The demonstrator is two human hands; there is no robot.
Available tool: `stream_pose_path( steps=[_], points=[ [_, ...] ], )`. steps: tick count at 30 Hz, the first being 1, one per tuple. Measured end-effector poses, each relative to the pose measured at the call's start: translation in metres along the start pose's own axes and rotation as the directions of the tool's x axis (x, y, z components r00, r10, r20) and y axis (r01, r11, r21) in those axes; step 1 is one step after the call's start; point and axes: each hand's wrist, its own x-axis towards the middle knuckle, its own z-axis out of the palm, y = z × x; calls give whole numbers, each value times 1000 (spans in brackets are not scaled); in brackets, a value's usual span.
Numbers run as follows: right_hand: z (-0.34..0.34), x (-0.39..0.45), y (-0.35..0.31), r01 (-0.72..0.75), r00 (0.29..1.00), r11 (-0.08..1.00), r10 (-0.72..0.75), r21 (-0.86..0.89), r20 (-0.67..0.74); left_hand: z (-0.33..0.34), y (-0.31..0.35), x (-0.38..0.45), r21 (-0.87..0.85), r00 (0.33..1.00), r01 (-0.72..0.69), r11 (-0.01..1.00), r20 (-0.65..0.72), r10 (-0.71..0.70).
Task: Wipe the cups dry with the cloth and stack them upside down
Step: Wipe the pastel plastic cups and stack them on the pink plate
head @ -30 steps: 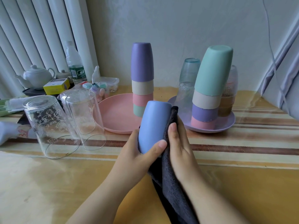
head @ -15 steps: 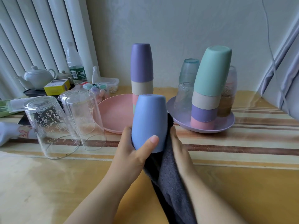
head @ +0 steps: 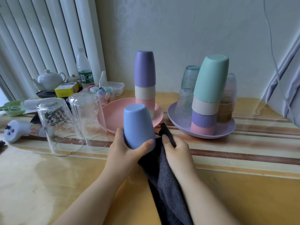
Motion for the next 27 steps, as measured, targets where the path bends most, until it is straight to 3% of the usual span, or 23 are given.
stream_pose_path(
  steps=[4, 9, 15, 22, 27],
  points=[
    [-4, 6, 5, 3, 999, 1000, -3, -24, -38, -1, 6, 11, 128, 997, -7, 992, -75, 17],
    [-8, 5, 5, 1, 1000, 1000, -1, -10, 8, -8, 31, 38, 108, 990, 139, 984, -5, -139],
    [-9, 5, 1, 130, 991, 972, -136, 195, 15, -14, 80, 78, 43, 997, -78, 996, 1, 78],
    [-7, 13, 9, 176, 984, 978, -176, 113, -10, -14, 146, 155, 7, 946, -293, 956, -142, 291],
    [-5, 14, 13, 155, 988, 984, -155, 86, -14, 1, 151, 187, 17, 947, -279, 960, -160, 278]
  ],
)
